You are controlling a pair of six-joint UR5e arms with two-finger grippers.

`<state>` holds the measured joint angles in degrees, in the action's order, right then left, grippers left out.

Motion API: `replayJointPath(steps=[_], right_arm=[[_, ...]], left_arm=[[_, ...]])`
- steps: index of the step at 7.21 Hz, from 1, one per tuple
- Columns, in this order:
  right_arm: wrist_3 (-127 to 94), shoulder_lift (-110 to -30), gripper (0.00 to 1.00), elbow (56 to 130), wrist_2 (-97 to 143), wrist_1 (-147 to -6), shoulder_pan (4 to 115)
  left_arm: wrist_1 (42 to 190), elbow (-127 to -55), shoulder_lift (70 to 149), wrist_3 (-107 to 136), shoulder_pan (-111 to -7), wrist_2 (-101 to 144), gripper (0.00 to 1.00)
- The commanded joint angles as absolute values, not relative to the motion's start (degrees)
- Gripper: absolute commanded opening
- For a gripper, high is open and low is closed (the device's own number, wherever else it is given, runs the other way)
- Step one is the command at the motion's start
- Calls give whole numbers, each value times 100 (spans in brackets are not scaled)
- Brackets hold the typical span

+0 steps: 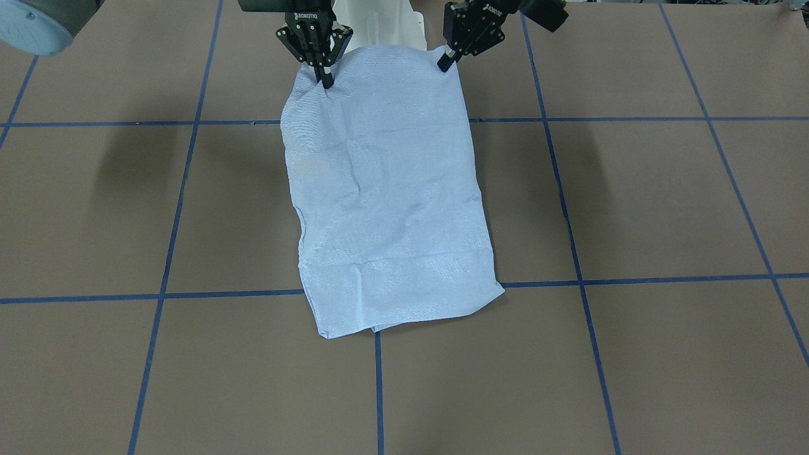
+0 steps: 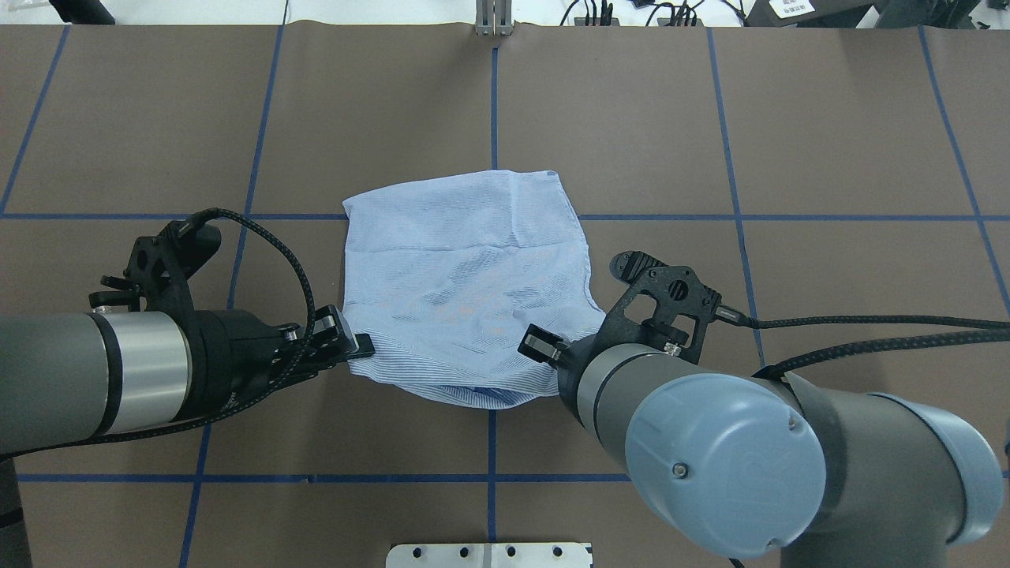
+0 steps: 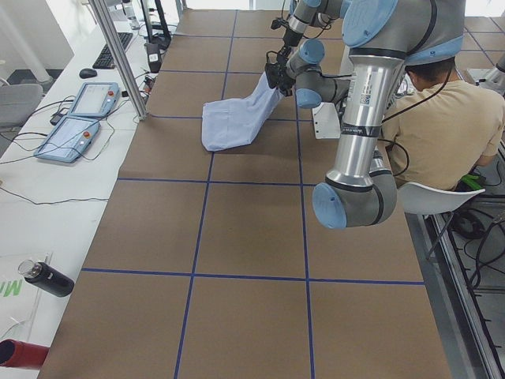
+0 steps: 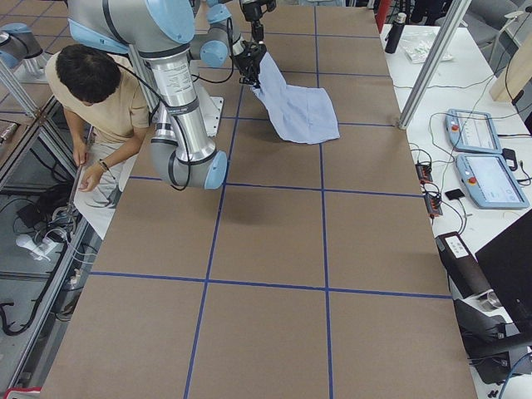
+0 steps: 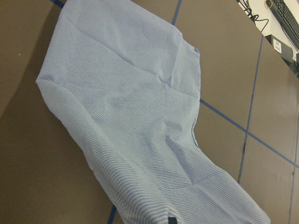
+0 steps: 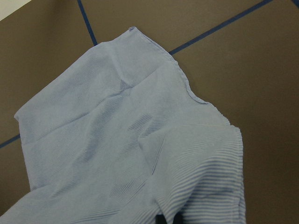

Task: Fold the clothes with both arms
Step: 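Lift the near edge with both grippers and fold it over toward the far edge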

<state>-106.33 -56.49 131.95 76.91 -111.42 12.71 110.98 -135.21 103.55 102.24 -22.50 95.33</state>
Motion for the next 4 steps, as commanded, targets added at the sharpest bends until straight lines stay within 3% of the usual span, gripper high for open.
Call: replayJointPath(steps=[1,4], right_arm=[[-10452,-5555,0,12644,7673,-11033,1579],[-9908,-5020,0,10911,7673,-9478,2318]], left_arm=[[10645,-13118,10799,10134,-2276,9633,0],[10644,-12008,11302,9460,-3064,9598,0]])
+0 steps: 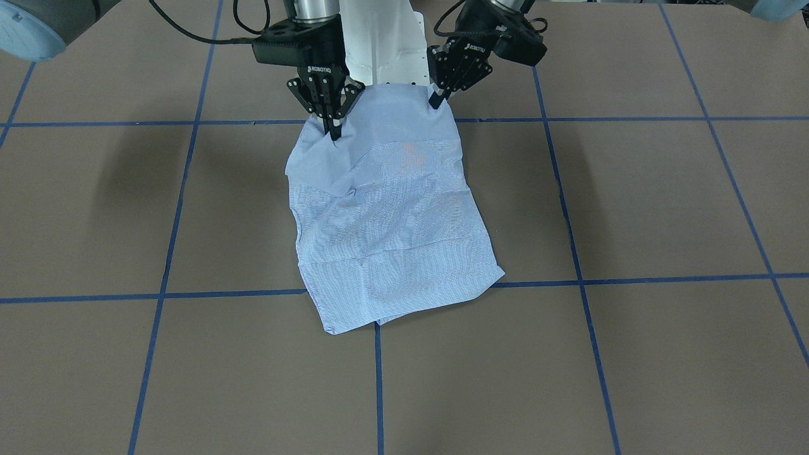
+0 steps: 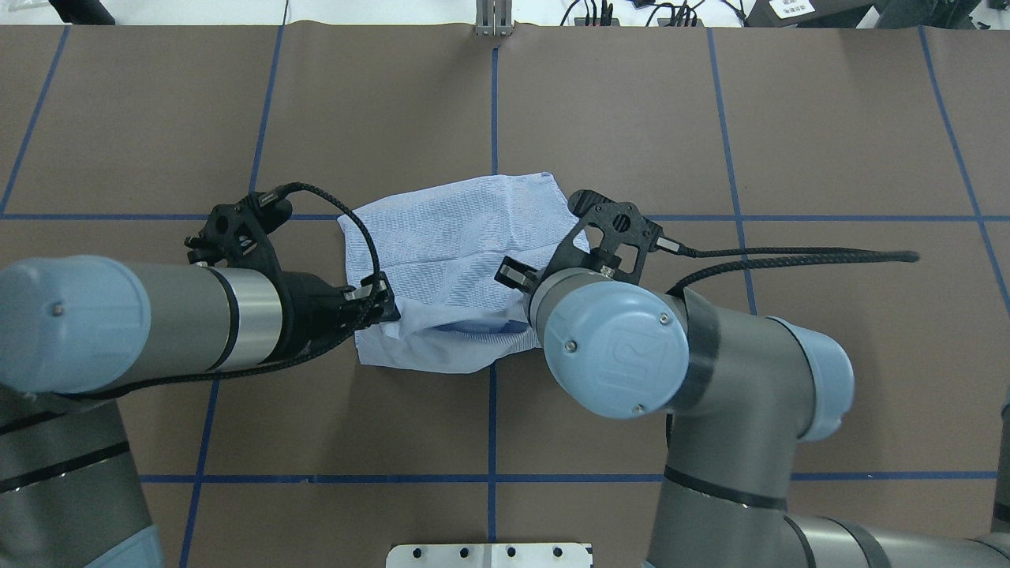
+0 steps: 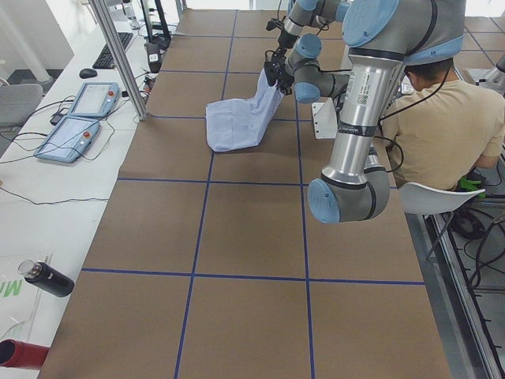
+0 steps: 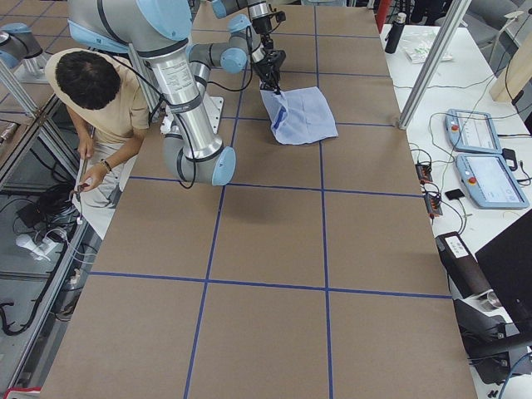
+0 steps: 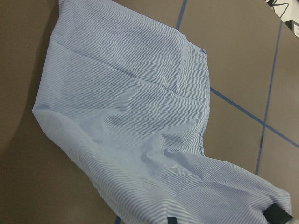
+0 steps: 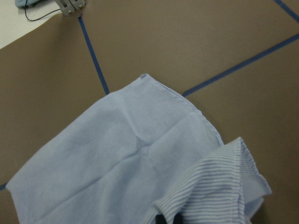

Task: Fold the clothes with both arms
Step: 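Lift the near edge with both grippers and fold it over toward the far edge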

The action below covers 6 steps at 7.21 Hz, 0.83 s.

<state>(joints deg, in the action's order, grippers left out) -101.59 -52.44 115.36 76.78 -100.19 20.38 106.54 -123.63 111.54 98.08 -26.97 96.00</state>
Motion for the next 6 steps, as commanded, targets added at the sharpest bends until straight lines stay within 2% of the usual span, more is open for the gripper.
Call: replayJointPath(steps=[1,3,6], right_arm=[[-9879,-4688,0,10342,7673,-9266,2468],[-9731,-4107,0,9085,7682,-8766,2662],[-9301,-3781,0,8089,7673,-8183,2716]], left_arm=[[10652,-11762,11320,9118,-3363,9606,0],[10696,-10912,11469,8658,-3682,9563,0],[11150,-9864,11760,8605,-3683,9186,0]])
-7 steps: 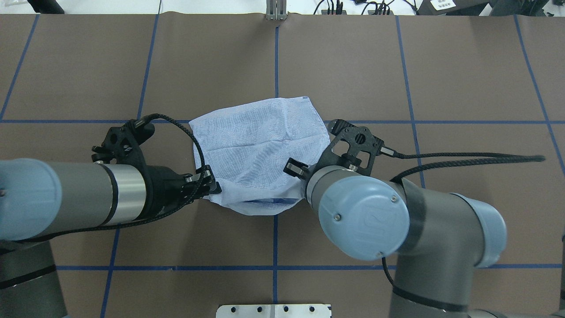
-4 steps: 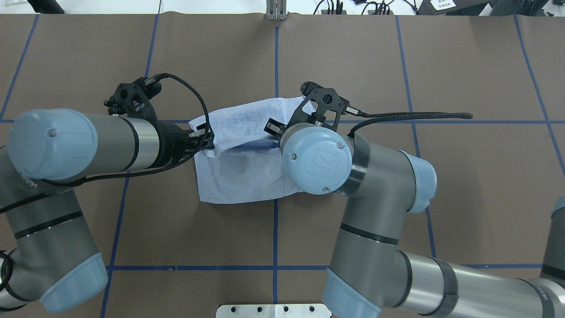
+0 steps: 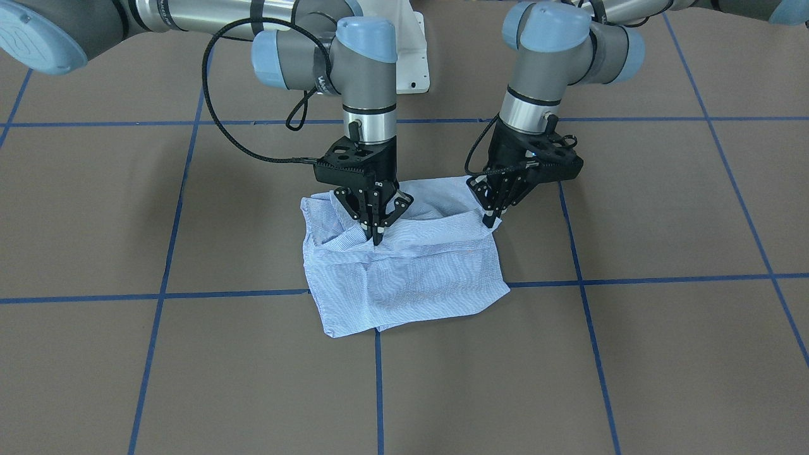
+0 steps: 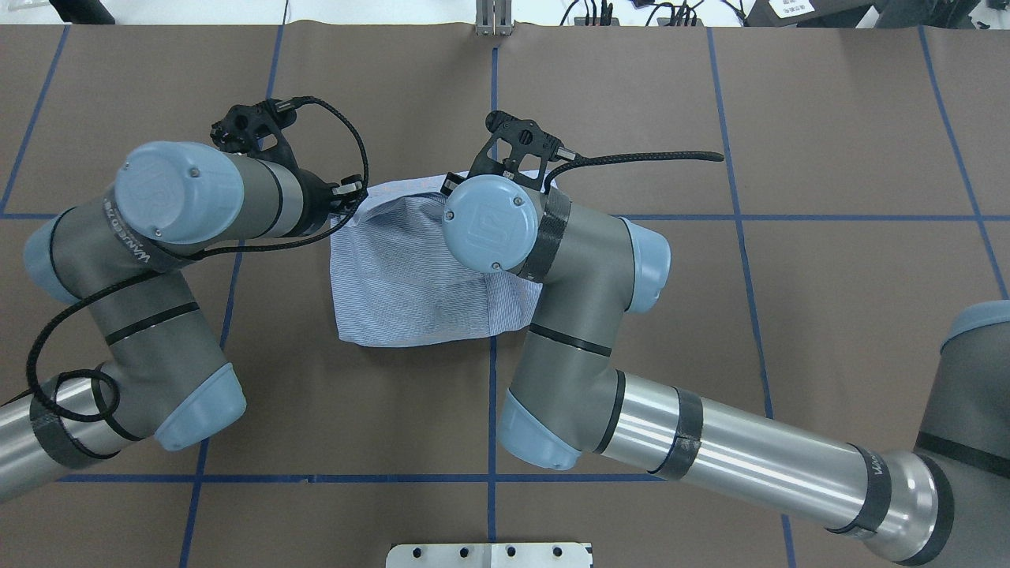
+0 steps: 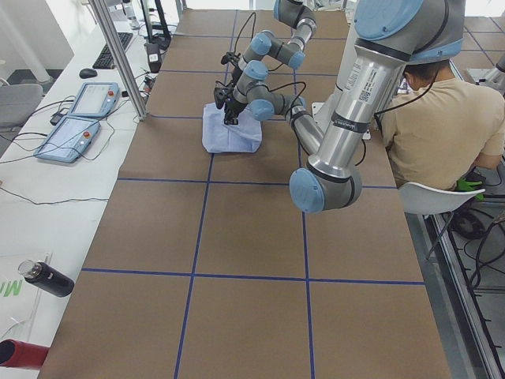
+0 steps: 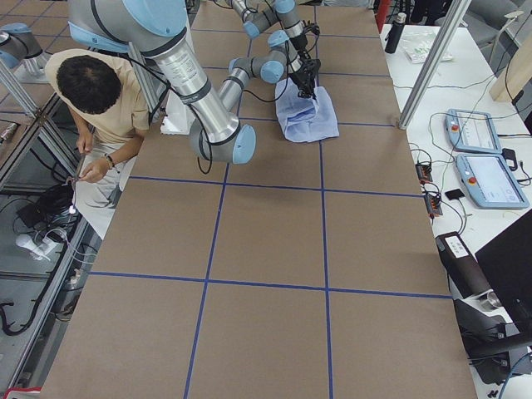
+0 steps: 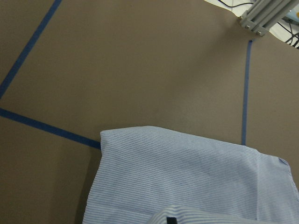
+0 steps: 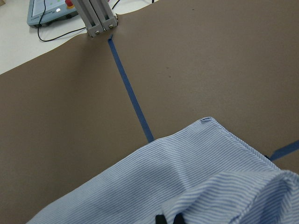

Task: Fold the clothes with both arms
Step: 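Lift the near edge with both grippers and fold it over toward the far edge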

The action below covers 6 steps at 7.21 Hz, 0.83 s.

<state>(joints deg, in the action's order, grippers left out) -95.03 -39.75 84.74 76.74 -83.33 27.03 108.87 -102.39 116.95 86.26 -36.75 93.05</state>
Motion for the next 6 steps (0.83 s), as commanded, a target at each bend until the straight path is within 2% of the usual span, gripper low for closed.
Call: replayJointPath(steps=[1,3,4,5,6], right_arm=[[-9134,-3736,0,7912,7682,-8104,2725],[-9097,-3709,2,7735,7725,-7980,2742],[-9053,-3613,27,7604,7734,-7980,2742],[-9018,-3377,67,7228,7717,-7972,2742],[-9018,-3305,100,7146,7725,-7972,2794]], left_arm=[[11301,-9600,11812,8517,-3683,9176,0],[11320,-9178,12075,8376,-3709,9176,0],[11512,-8993,12120,8376,-3709,9176,0],[11731,-8843,12120,8359,-3709,9124,24],[11751,-8833,12129,7906,-3718,9053,98]])
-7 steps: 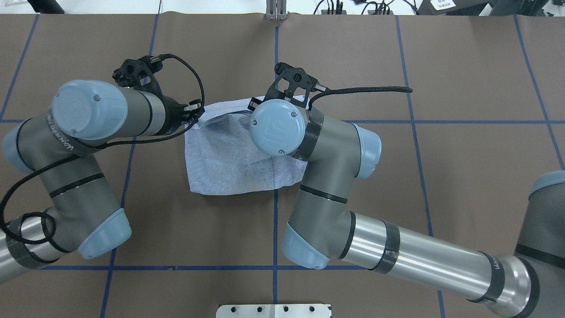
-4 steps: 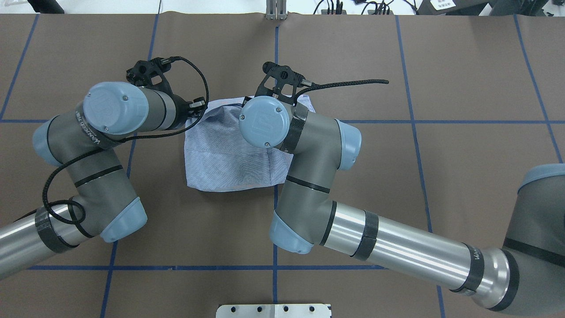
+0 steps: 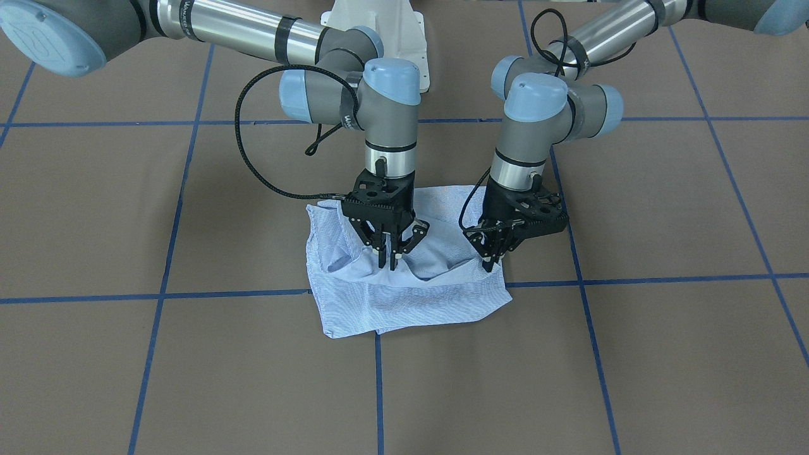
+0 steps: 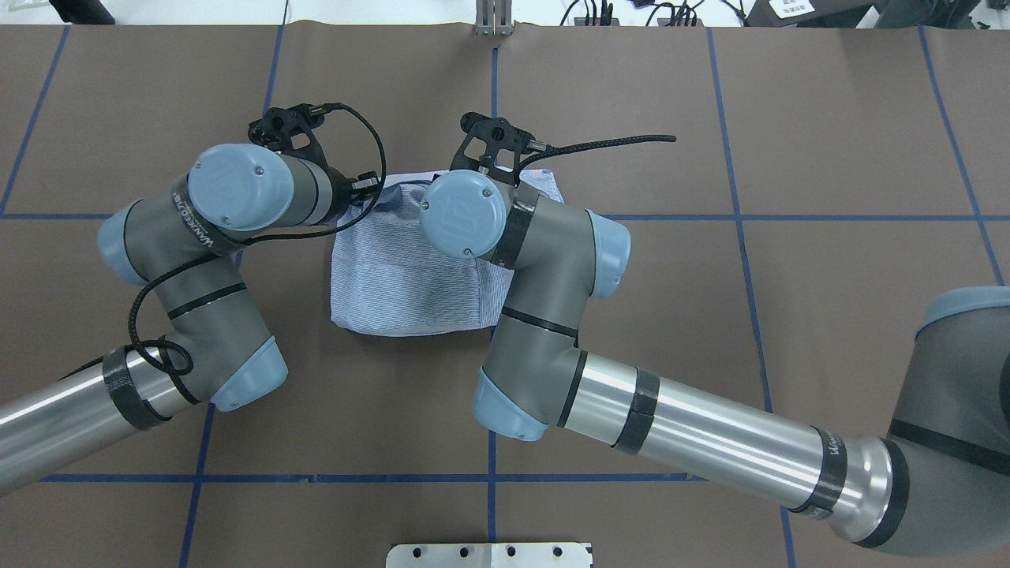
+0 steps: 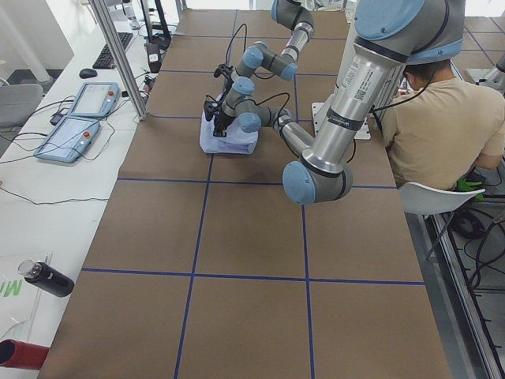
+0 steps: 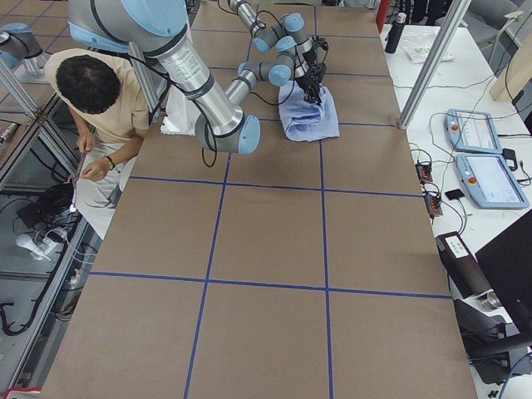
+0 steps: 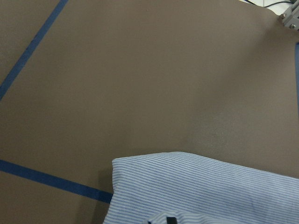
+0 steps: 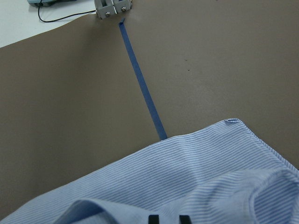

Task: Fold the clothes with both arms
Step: 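Lift the near edge with both grippers and fold it over toward the far edge, then release the shirt and raise both grippers away from it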

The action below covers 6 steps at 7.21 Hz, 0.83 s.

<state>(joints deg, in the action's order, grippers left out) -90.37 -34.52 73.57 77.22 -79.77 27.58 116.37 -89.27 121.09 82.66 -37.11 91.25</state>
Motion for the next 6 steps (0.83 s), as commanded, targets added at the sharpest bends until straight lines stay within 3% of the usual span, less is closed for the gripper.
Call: replayJointPath(steps=[1,3,4,6], right_arm=[[-8887,-3174,100,7137,7952,-7980,2969],[-8239,-3146,100,7276,9195,-8042,3574],[-7739,-3495,100,7712,9881,-8051,3995],[-5874,-4976,100,9403,10876,-8862,4890]], left_arm=[[11760,-8920,12120,7301,-3883,9096,100],[11742,-9226,12042,6342,-4356,9908,100],[11707,-9603,11823,5719,-4664,10358,100],[11646,-10481,10955,4804,-5095,10852,100]])
